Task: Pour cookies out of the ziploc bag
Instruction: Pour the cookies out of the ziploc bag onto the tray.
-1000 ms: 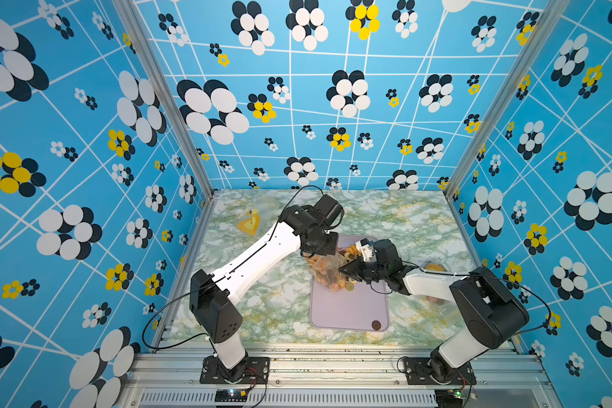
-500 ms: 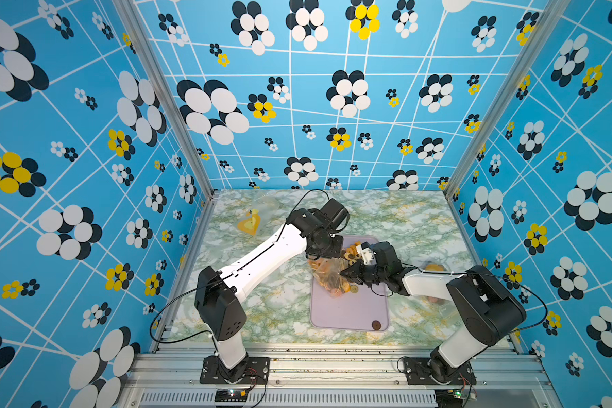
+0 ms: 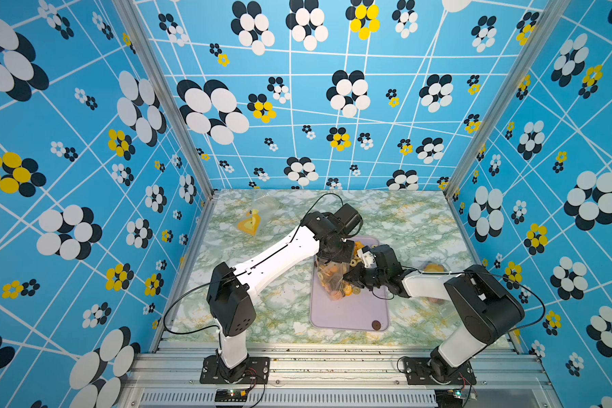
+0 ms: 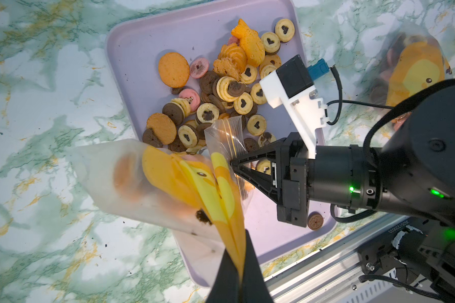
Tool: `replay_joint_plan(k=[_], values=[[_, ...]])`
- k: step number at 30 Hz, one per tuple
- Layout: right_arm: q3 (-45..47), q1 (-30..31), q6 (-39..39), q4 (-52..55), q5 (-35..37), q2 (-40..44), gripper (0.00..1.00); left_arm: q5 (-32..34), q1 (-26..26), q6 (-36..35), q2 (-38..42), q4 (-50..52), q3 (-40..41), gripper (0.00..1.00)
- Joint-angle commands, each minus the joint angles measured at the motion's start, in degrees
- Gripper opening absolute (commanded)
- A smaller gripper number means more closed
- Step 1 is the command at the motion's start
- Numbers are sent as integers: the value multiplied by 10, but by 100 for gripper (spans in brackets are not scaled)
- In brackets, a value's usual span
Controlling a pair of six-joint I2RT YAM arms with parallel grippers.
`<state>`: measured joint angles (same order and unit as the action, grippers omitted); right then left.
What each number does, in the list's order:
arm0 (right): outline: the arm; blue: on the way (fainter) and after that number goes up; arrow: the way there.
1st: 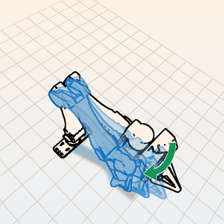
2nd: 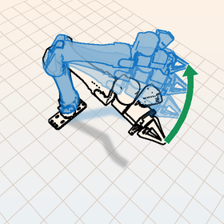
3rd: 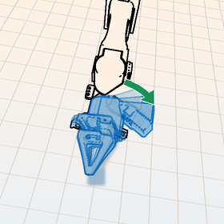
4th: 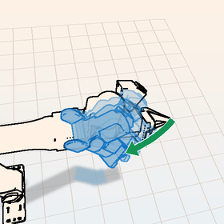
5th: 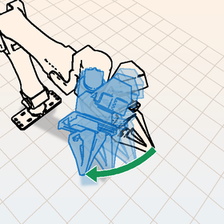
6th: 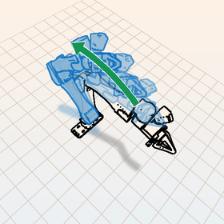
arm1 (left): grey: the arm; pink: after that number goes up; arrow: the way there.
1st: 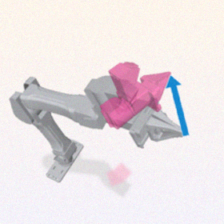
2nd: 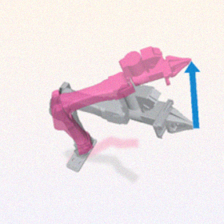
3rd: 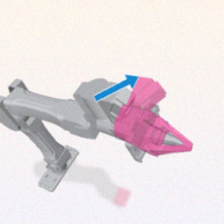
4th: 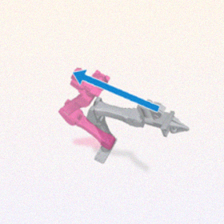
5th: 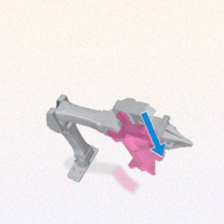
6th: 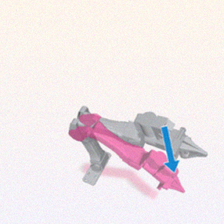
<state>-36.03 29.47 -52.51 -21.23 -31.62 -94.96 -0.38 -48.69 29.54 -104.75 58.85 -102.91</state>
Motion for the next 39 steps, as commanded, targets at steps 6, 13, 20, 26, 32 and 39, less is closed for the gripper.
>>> replay_joint_plan(k=[6,13,20,26,32,39], values=[[7,-2,6,40,7,10,6,22,17,-11,-5,18,-30,0],[11,-6,23,81,8,51,8,29,43,-22,1,19,-21,0],[19,-6,28,95,6,70,20,30,53,-25,4,15,-14,0],[19,-6,27,92,6,70,16,23,52,-19,9,6,-9,0],[18,-6,26,91,10,71,2,18,50,-16,11,11,-27,0],[28,-9,30,99,18,87,0,11,25,-14,-12,26,-68,0]])
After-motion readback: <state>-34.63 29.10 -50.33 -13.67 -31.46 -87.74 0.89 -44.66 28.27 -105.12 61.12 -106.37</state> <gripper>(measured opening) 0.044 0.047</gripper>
